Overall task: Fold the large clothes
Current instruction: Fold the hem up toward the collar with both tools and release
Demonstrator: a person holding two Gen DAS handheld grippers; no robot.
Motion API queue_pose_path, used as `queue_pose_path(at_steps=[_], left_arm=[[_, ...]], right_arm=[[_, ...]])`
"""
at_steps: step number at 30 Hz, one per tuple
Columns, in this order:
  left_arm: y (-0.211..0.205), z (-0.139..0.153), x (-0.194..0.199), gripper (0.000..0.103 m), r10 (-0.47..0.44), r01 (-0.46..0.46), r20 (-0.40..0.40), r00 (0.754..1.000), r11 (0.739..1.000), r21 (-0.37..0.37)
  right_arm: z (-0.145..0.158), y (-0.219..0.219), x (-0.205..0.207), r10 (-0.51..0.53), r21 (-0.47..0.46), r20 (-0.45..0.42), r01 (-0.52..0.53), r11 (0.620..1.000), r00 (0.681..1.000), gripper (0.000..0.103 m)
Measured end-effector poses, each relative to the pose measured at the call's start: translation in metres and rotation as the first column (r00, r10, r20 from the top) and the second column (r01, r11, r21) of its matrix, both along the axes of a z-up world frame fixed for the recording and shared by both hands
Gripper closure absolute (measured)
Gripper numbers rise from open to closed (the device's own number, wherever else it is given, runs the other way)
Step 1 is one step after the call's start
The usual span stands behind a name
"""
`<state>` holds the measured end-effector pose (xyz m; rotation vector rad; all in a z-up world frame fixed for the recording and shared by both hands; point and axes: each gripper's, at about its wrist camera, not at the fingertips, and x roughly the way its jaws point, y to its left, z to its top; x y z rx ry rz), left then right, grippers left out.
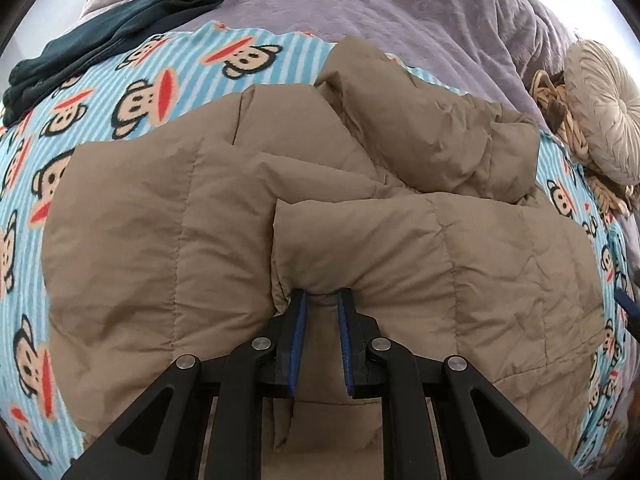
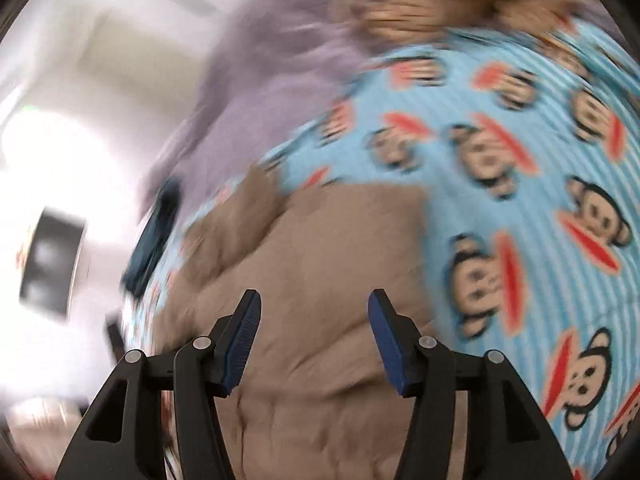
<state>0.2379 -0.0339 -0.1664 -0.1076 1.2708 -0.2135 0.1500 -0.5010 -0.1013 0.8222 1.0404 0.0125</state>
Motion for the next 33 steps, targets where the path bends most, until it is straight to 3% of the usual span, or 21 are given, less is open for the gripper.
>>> queue_pose_path(at_steps=[2, 5, 6, 7, 8, 11, 13, 14, 18, 22, 26, 30, 33], left_arm=[[0.001, 0.0, 0.0, 0.085, 0.001, -0.001, -0.002, 1.0, 1.0, 0.002], [-0.004, 0.001, -0.001, 0.085, -0.004, 0.004, 0.003, 1.0, 1.0, 0.015], [-0.004, 0.001, -0.002, 0.085, -0.008, 0.008, 0.006, 1.0, 1.0, 0.023], [-0.005, 0.0, -0.001, 0.085, -0.014, 0.013, 0.014, 1.0, 0.999, 0.043], [-0.005, 0.0, -0.002, 0.085, -0.019, 0.018, 0.02, 1.0, 0.999, 0.051], [-0.003, -0.005, 0.002, 0.085, -0.022, 0.021, 0.021, 1.0, 0.999, 0.038], [-0.005, -0.007, 0.003, 0.085, -0.028, 0.027, 0.023, 0.999, 0.999, 0.017], [-0.007, -0.008, 0.004, 0.085, -0.031, 0.03, 0.023, 0.999, 0.999, 0.019], [-0.011, -0.007, 0.005, 0.085, -0.038, 0.037, 0.019, 0.999, 0.998, 0.042], [-0.008, -0.001, 0.004, 0.085, -0.032, 0.032, 0.013, 0.999, 0.999, 0.032], [-0.004, 0.006, 0.004, 0.085, -0.01, 0.009, 0.02, 1.0, 1.0, 0.012], [-0.003, 0.016, 0.008, 0.085, 0.002, -0.002, 0.068, 0.998, 1.0, 0.002], [-0.002, 0.001, 0.018, 0.085, 0.003, -0.004, 0.039, 0.999, 1.0, 0.024]], right_arm=[[-0.032, -0.029, 0.013, -0.116, 0.06, -0.073, 0.12, 0.991, 0.991, 0.043], [-0.076, -0.047, 0.036, -0.162, 0.182, -0.171, 0.193, 0.964, 0.972, 0.048], [-0.088, -0.047, 0.045, -0.151, 0.243, -0.185, 0.195, 0.95, 0.971, 0.075], [-0.094, -0.044, 0.053, -0.128, 0.29, -0.184, 0.178, 0.94, 0.975, 0.088], [-0.093, -0.038, 0.061, -0.099, 0.294, -0.168, 0.145, 0.945, 0.981, 0.089], [-0.069, -0.022, 0.086, 0.016, 0.08, -0.097, -0.008, 0.997, 0.995, 0.092], [-0.077, -0.016, 0.099, 0.057, -0.077, -0.17, -0.071, 0.995, 0.984, 0.093], [-0.085, -0.015, 0.102, 0.063, -0.105, -0.199, -0.085, 0.991, 0.978, 0.093], [-0.088, -0.015, 0.102, 0.032, -0.131, -0.205, -0.06, 0.99, 0.978, 0.091], [-0.051, -0.007, 0.076, 0.016, -0.221, -0.161, -0.052, 0.974, 0.987, 0.091], [-0.015, 0.021, 0.038, 0.11, -0.256, -0.088, -0.129, 0.958, 0.99, 0.091], [-0.023, 0.044, 0.016, 0.198, -0.304, -0.149, -0.235, 0.923, 0.969, 0.091], [-0.042, 0.051, 0.015, 0.199, -0.347, -0.197, -0.258, 0.902, 0.96, 0.095]])
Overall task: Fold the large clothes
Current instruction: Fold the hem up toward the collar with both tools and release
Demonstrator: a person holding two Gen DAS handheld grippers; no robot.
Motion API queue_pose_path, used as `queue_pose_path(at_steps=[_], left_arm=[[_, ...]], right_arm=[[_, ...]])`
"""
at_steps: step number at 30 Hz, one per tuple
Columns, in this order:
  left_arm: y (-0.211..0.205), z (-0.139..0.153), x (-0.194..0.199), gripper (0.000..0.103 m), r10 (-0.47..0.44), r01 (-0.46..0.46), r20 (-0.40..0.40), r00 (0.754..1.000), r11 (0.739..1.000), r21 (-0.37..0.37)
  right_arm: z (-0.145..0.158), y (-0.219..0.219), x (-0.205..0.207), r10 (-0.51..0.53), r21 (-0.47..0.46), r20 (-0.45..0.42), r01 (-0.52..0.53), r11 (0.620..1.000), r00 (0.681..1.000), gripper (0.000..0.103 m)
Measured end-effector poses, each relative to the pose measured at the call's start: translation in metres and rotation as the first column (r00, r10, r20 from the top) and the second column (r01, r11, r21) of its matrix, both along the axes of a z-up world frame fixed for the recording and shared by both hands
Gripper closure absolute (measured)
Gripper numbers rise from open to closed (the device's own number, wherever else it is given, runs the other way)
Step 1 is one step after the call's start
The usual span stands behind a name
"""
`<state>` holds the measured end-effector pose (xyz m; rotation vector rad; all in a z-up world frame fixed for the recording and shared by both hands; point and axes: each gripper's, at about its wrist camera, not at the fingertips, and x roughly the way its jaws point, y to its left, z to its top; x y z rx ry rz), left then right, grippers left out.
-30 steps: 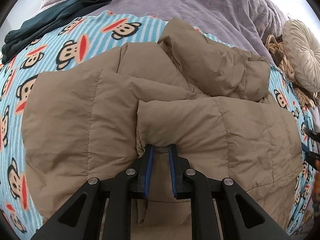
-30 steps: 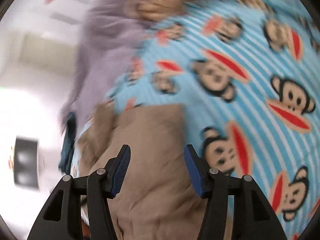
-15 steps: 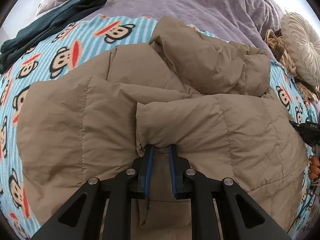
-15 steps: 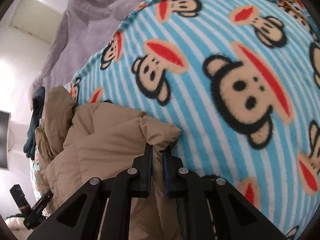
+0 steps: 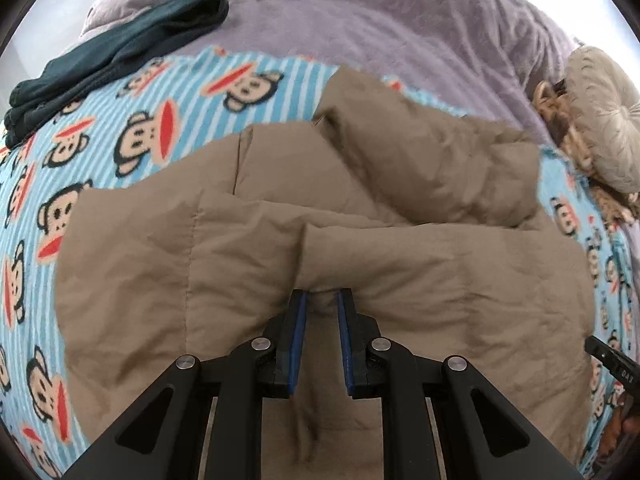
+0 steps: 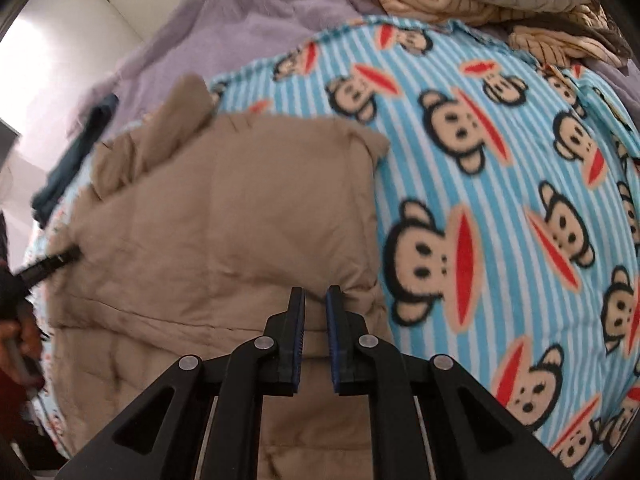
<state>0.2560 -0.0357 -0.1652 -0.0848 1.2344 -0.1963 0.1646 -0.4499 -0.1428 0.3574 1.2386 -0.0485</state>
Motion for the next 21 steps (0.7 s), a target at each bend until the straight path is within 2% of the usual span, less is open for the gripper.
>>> queue_pose_path(at_steps=[3, 7, 10, 11, 16, 21], left_arm=[[0.004, -0.011, 0.002, 0.085, 0.012, -0.012, -0.013, 1.0, 0.999, -0.039], [0.001, -0.008, -0.003, 0.085, 0.001, -0.001, -0.004, 1.0, 1.0, -0.01], [0.0, 0.002, -0.011, 0.085, -0.004, 0.005, -0.004, 1.0, 0.998, 0.055], [0.001, 0.008, -0.016, 0.085, -0.001, 0.001, -0.001, 1.0, 0.998, 0.058], [0.008, 0.029, -0.045, 0.085, -0.002, 0.001, 0.02, 1.0, 1.0, 0.019], [0.004, 0.011, -0.062, 0.085, -0.021, 0.023, -0.022, 1.0, 0.996, 0.085]], right_arm=[[-0.013, 0.003, -0.005, 0.016, -0.029, -0.002, -0.016, 0.999, 1.0, 0.095], [-0.018, 0.002, -0.009, -0.001, -0.012, -0.004, 0.001, 1.0, 1.0, 0.095], [-0.01, 0.002, -0.011, -0.011, -0.018, -0.014, 0.011, 1.0, 1.0, 0.093], [-0.007, 0.003, -0.011, -0.006, -0.023, -0.015, 0.005, 1.0, 1.0, 0.091], [0.011, 0.004, -0.021, 0.008, -0.035, -0.013, -0.008, 0.999, 1.0, 0.09], [0.017, 0.006, -0.03, -0.013, -0.026, -0.036, 0.012, 1.0, 0.999, 0.09]])
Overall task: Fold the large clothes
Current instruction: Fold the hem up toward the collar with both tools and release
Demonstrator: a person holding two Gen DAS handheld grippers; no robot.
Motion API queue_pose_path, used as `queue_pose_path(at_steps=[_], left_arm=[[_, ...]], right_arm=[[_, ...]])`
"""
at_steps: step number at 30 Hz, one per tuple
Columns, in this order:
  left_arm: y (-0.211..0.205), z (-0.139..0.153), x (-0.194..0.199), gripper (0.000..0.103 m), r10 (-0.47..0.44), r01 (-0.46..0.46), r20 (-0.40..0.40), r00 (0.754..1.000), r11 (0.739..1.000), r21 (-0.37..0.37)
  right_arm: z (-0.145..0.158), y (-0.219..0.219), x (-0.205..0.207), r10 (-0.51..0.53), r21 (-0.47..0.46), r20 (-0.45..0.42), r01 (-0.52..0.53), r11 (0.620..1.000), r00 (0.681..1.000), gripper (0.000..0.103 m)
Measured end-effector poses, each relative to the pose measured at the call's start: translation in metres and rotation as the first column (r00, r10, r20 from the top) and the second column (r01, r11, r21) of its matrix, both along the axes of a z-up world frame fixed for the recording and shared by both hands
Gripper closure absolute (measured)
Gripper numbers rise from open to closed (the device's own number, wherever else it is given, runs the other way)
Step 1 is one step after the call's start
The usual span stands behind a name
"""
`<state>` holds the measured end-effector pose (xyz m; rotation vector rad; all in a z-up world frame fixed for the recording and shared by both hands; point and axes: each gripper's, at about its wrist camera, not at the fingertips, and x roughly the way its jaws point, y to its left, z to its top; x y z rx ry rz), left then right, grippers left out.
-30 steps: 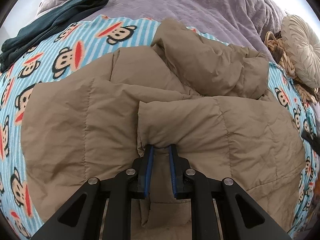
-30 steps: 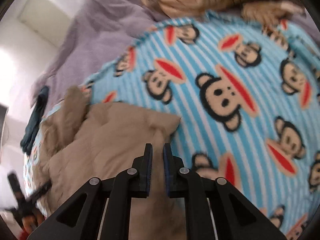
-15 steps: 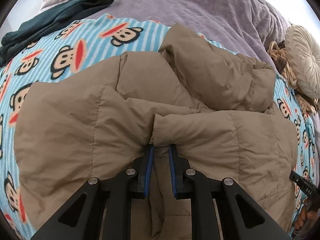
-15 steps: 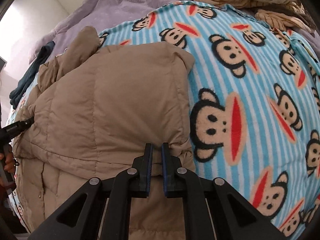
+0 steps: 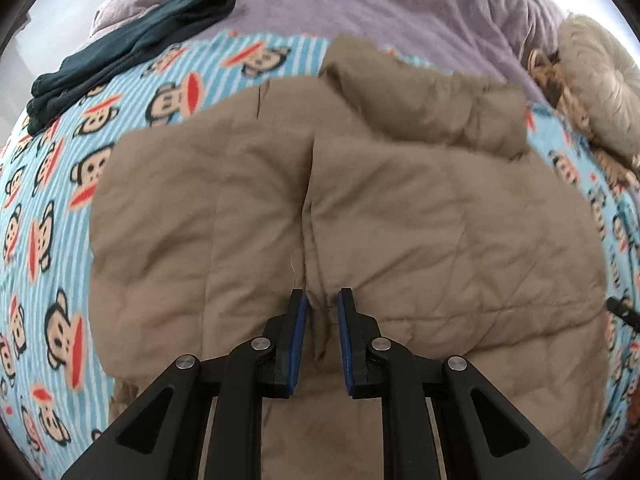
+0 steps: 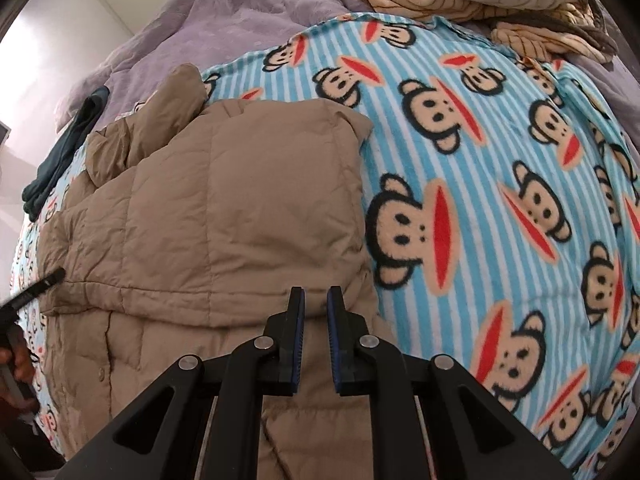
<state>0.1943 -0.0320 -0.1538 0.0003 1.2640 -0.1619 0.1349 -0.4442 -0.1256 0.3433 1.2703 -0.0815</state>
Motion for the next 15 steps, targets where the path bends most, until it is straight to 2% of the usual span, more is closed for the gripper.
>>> queue_pose_path(at_steps=[3, 6, 8, 12, 15], left_arm=[[0.002, -0.003, -0.003, 0.085, 0.016, -0.016, -0.006, 1.0, 1.0, 0.001], [0.0, 0.003, -0.008, 0.085, 0.02, -0.02, -0.015, 1.0, 0.999, 0.035], [0.0, 0.01, -0.015, 0.085, 0.022, -0.021, -0.018, 1.0, 0.998, 0.058], [0.002, 0.029, -0.039, 0.085, 0.035, -0.034, -0.026, 0.999, 0.998, 0.048], [0.002, 0.046, -0.06, 0.085, 0.048, -0.047, -0.026, 0.999, 0.998, 0.044]], right_arm=[[0.005, 0.005, -0.008, 0.002, 0.007, -0.016, -0.002, 1.0, 1.0, 0.09], [0.01, 0.009, -0.017, 0.004, 0.022, -0.031, -0.003, 1.0, 1.0, 0.09], [0.012, 0.011, -0.024, 0.002, 0.036, -0.046, 0.0, 0.999, 0.999, 0.09], [0.019, 0.013, -0.04, -0.01, 0.065, -0.056, 0.014, 0.998, 0.998, 0.09], [0.026, 0.015, -0.053, -0.018, 0.084, -0.06, 0.023, 0.996, 0.998, 0.077]])
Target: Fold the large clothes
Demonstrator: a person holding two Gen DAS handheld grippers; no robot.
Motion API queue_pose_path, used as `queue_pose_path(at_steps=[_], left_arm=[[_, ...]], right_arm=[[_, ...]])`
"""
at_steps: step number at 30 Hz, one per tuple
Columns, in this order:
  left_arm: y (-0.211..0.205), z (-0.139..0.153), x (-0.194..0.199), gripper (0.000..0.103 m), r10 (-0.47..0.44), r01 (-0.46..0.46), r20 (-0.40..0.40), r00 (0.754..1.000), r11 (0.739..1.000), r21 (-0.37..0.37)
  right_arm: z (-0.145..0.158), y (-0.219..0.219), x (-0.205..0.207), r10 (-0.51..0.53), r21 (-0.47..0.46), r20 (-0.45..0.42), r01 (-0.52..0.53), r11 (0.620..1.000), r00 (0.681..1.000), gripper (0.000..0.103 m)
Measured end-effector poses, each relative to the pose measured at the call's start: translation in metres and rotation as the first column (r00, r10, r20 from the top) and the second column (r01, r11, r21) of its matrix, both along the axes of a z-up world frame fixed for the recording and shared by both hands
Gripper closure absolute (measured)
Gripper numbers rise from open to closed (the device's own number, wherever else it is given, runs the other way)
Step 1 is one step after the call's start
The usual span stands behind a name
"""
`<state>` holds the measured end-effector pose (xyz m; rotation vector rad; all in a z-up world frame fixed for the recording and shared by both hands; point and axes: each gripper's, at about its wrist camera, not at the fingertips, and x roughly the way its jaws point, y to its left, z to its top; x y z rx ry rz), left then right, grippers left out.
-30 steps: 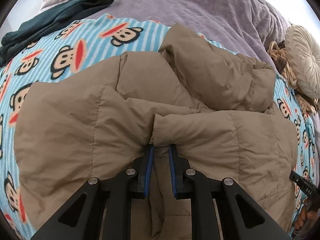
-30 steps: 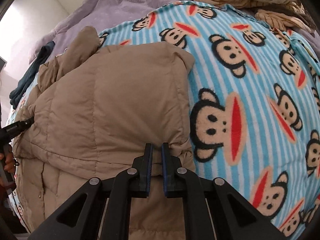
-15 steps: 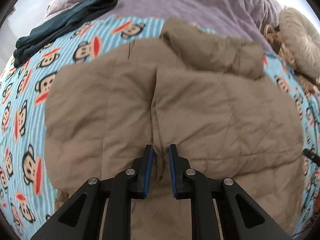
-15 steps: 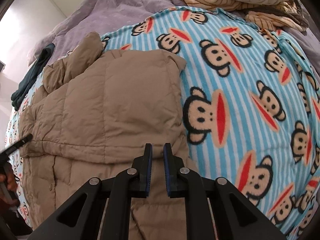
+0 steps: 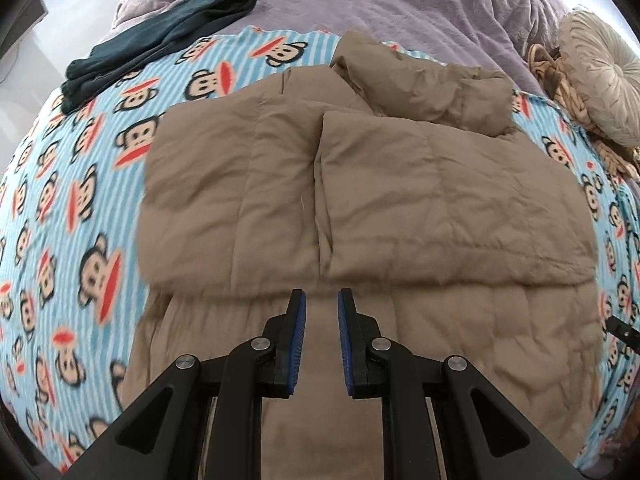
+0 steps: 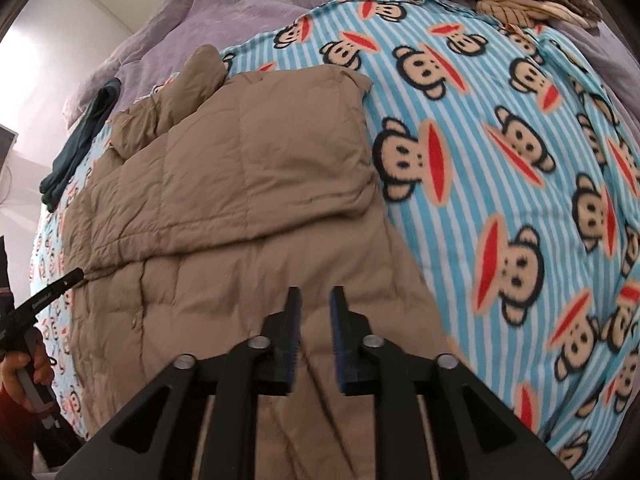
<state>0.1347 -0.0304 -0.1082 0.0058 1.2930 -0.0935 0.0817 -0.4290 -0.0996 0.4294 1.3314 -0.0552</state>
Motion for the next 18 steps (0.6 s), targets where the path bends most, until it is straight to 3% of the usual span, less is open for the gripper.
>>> queue_pose_path(at_steps=[4, 5, 6, 7, 9, 12, 14, 18], left_arm=[[-0.001, 0.016, -0.027, 0.082, 0.015, -0.015, -0.001, 1.0, 1.0, -0.01], [0.0, 0.019, -0.032, 0.069, 0.02, -0.02, -0.001, 1.0, 1.0, -0.012], [0.0, 0.022, -0.04, 0.025, 0.031, -0.03, 0.001, 1.0, 0.999, -0.013], [0.001, 0.028, -0.048, 0.001, 0.05, -0.05, 0.019, 0.999, 0.999, -0.012], [0.001, 0.039, -0.062, 0.001, 0.062, -0.061, 0.063, 0.996, 0.998, -0.013], [0.001, 0.045, -0.074, 0.001, 0.061, -0.062, 0.052, 0.997, 0.998, 0.002], [0.0, 0.05, -0.082, 0.001, 0.057, -0.057, 0.054, 0.997, 0.998, 0.005], [-0.002, 0.067, -0.099, 0.001, 0.058, -0.059, 0.075, 0.995, 0.998, 0.012]], right_arm=[[0.009, 0.003, -0.016, -0.003, 0.015, 0.003, 0.003, 1.0, 1.0, 0.068], [0.012, 0.003, -0.02, -0.003, 0.02, 0.002, 0.003, 1.0, 1.0, 0.067], [0.014, 0.002, -0.023, -0.003, 0.025, 0.002, 0.003, 1.0, 1.0, 0.065], [0.017, 0.003, -0.027, -0.003, 0.029, 0.005, 0.003, 1.0, 1.0, 0.063], [0.023, 0.003, -0.033, 0.0, 0.031, 0.01, 0.0, 1.0, 1.0, 0.06], [0.03, 0.002, -0.043, -0.003, 0.031, 0.018, 0.002, 1.0, 1.0, 0.058], [0.037, 0.001, -0.049, -0.007, 0.029, 0.023, 0.007, 1.0, 1.0, 0.051], [0.055, 0.003, -0.06, -0.004, 0.014, 0.057, 0.004, 1.0, 0.998, 0.025]])
